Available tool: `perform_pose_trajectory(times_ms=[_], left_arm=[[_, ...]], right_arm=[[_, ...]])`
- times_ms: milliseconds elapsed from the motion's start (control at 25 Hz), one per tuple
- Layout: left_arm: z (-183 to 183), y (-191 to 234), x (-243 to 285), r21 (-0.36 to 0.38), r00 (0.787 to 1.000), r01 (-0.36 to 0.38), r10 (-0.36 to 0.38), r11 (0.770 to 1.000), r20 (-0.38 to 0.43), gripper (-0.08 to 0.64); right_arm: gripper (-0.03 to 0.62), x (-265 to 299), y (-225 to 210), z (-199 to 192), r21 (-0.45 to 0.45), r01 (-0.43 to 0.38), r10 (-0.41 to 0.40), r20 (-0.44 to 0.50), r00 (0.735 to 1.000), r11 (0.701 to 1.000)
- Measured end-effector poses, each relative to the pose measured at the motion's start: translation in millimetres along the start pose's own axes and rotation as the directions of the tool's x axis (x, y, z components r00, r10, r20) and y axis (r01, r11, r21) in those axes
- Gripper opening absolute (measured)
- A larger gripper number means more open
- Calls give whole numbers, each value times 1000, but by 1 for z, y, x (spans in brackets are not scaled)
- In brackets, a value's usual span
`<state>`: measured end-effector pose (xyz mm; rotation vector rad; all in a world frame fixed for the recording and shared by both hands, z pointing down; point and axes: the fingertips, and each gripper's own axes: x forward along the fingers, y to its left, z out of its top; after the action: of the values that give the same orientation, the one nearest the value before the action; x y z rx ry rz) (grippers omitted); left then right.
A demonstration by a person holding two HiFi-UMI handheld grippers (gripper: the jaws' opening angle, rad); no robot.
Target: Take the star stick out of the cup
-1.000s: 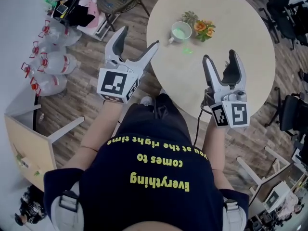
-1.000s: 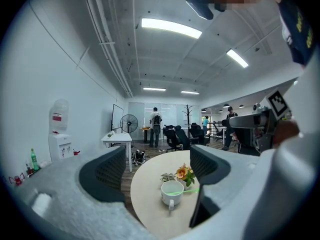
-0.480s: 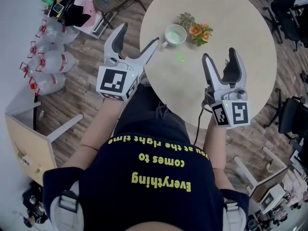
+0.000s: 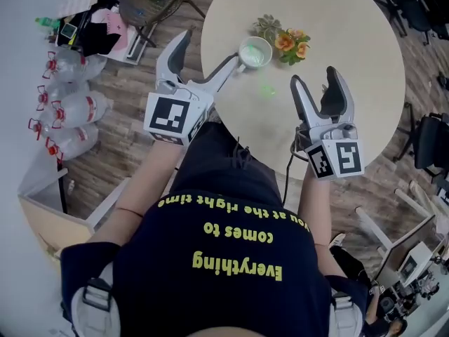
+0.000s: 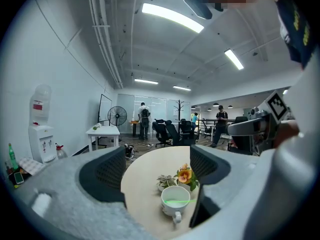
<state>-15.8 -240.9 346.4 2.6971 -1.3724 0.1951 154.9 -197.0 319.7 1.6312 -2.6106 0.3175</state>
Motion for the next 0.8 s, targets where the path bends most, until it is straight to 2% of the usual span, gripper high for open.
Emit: perform_pose_trajectory(times_ms=[280,560,800], left_arm=[[-12,17,10,-2,999,35,-35,999,-17,405],[-29,26,16,-14,998,42,-43,999,-48,406],[-42,26,12,-22,996,40,-41,999,-80,406]], right_arm=[[333,20,12,-48,57,13,-6,-125,992,998],[302,31,12,-101,151,36,2,-240,971,988],[268,34,11,-130,187,46,15,-314,949,981]])
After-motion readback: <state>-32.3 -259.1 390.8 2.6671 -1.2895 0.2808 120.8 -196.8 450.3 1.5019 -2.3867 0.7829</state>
